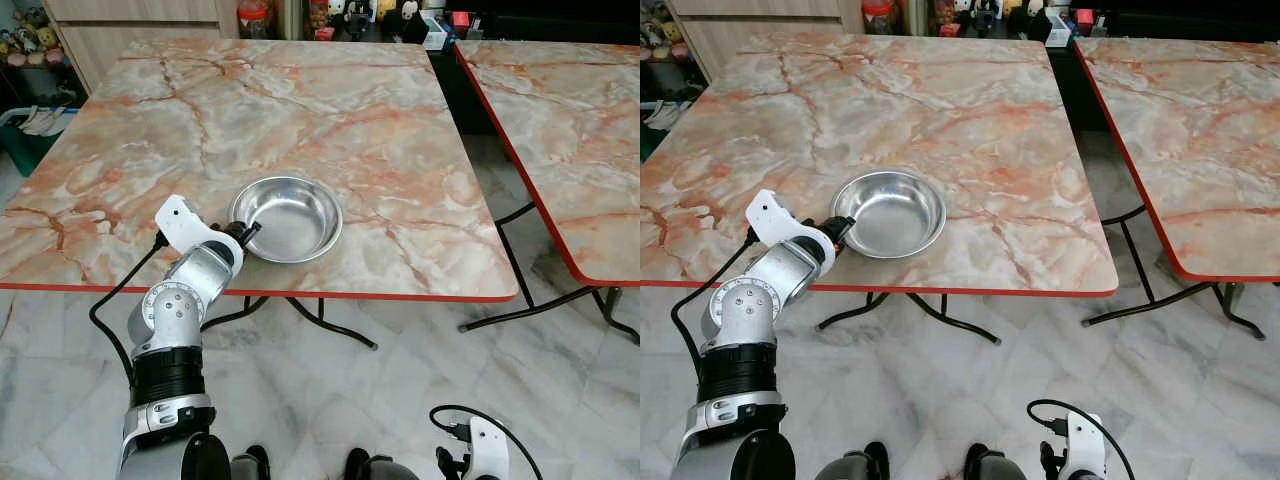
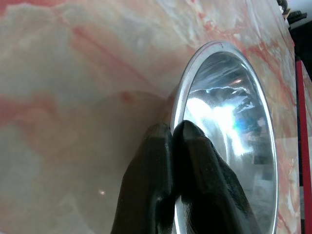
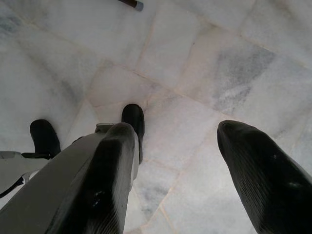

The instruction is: Setting the table

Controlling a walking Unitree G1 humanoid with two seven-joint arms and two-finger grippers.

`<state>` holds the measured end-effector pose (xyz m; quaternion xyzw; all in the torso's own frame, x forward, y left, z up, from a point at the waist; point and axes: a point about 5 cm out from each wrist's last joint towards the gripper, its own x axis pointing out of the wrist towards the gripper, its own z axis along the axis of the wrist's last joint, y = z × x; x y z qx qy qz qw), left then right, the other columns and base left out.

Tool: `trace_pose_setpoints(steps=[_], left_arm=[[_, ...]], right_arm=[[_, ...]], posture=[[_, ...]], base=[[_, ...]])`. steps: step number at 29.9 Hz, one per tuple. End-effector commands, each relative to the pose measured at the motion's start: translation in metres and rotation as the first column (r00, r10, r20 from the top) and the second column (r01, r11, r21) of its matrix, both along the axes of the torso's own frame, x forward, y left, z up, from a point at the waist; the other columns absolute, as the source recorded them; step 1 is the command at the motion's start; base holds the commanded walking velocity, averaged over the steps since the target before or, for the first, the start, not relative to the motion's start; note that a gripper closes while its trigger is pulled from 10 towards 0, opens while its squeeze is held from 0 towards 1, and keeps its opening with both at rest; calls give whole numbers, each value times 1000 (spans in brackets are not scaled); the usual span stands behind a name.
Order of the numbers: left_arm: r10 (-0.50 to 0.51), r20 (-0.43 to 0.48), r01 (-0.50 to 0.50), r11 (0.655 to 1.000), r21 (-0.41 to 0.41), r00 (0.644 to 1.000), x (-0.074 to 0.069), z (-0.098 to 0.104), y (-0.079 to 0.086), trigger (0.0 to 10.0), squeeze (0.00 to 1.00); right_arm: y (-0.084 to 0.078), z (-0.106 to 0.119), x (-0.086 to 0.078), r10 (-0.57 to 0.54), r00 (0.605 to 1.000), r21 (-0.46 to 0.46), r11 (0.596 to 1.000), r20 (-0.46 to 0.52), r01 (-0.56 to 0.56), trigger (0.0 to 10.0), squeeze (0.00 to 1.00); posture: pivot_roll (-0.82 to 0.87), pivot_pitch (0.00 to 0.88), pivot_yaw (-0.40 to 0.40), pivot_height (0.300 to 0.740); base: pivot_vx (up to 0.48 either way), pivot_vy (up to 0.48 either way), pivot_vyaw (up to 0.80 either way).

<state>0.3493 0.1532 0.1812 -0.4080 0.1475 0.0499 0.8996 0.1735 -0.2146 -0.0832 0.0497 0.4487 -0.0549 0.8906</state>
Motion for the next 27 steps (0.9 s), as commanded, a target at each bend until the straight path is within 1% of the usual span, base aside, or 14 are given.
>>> trace_pose_setpoints(steps=[1, 2, 6, 11, 17, 18, 19, 20, 21, 22, 27], left_arm=[[12, 12, -12, 1000, 0, 1000, -3, 4, 3, 10000, 0], [12, 12, -12, 1000, 0, 1000, -3, 4, 3, 10000, 0], [77, -8, -78, 997, -12, 997, 0, 0, 12, 10000, 0], [97, -27, -98, 995, -13, 995, -1, -3, 13, 10000, 0], [94, -36, -95, 995, -12, 995, -1, -6, 11, 10000, 0], [92, -35, -93, 996, -11, 995, -1, -6, 11, 10000, 51], [91, -34, -91, 996, -12, 995, -1, -6, 11, 10000, 51], [90, -33, -90, 996, -12, 995, -1, -6, 10, 10000, 235], [84, -34, -85, 996, -5, 996, -1, -6, 10, 10000, 757], [86, -36, -87, 996, -6, 996, -1, -6, 10, 10000, 1000], [86, -34, -86, 996, -7, 996, -1, -6, 9, 10000, 1000]], right_arm=[[-1, -3, -6, -6, 1000, 2, 1000, -23, 6, 10000, 0], [-1, -3, -6, -6, 1000, 2, 1000, -23, 6, 10000, 0], [-1, -3, -6, -4, 1000, 2, 1000, -23, 4, 10000, 0], [-1, -2, -6, -5, 1000, 2, 1000, -23, 5, 10000, 0], [-2, -2, -6, -6, 1000, 1, 1000, -23, 6, 10000, 0], [-2, -2, -6, -6, 1000, 1, 1000, -23, 6, 10000, 0], [-2, -2, -6, -6, 1000, 1, 1000, -23, 6, 10000, 0], [-2, -2, -6, -6, 1000, 1, 1000, -23, 6, 10000, 0], [-2, -3, -6, -6, 1000, 1, 1000, -23, 6, 10000, 0], [-1, -3, -6, -6, 1000, 2, 1000, -23, 6, 10000, 0], [-1, -3, -6, -7, 1000, 2, 1000, -23, 7, 10000, 0]], posture=[[-8, 203, -39, 740], [-8, 203, -39, 740], [-6, 203, -39, 740], [-8, 203, -40, 740], [-7, 203, -41, 740], [-7, 203, -41, 740], [-7, 203, -41, 740], [-7, 203, -41, 740], [-7, 203, -40, 740], [-8, 204, -41, 740], [-7, 203, -40, 740]], base=[[0, 0, 0], [0, 0, 0], [0, 0, 0], [0, 0, 0], [0, 0, 0], [0, 0, 0], [0, 0, 0], [0, 0, 0], [0, 0, 0], [0, 0, 0], [0, 0, 0]])
